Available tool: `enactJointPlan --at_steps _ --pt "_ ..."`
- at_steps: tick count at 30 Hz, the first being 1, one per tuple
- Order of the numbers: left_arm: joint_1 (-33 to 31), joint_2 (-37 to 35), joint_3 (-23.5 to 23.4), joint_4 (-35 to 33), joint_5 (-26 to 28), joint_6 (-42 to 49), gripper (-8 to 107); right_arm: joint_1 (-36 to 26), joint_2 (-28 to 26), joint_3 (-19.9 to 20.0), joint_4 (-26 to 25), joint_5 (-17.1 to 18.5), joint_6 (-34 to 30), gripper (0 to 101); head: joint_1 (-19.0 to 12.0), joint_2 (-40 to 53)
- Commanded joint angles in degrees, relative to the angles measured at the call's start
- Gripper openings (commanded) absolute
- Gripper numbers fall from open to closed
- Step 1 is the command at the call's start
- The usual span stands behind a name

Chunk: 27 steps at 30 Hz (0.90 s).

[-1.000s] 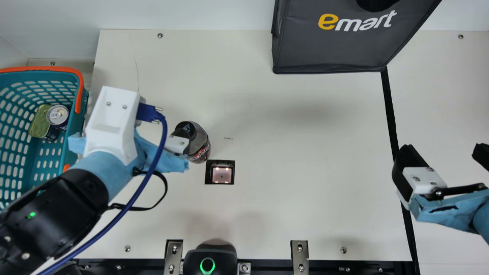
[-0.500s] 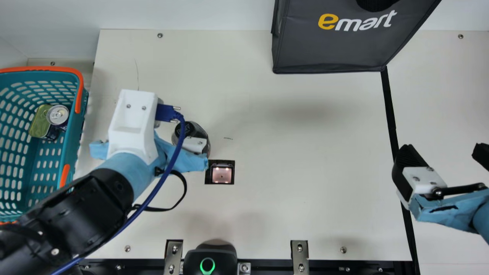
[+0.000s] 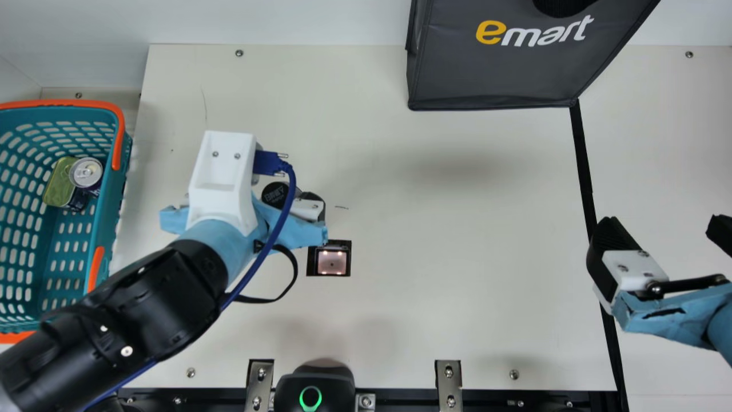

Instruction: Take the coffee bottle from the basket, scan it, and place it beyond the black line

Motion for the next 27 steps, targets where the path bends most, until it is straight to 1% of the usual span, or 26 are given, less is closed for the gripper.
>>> enactJointPlan --at_steps 1,19,27 --pt "0.22 0.34 0.16 0.03 -0.41 -0.27 90 0.00 0.00 0.00 0.00 0.00 0.00 91 -0.96 0.09" --pt "2.80 2.19 3.03 0.19 -3.77 -0.52 90 0.00 0.00 0.00 0.00 0.00 0.00 91 -0.96 0.09" --pt "4.08 2.40 4.11 -0.70 -5.85 0.00 37 0.00 0.00 0.00 0.00 0.00 0.00 91 -0.96 0.09"
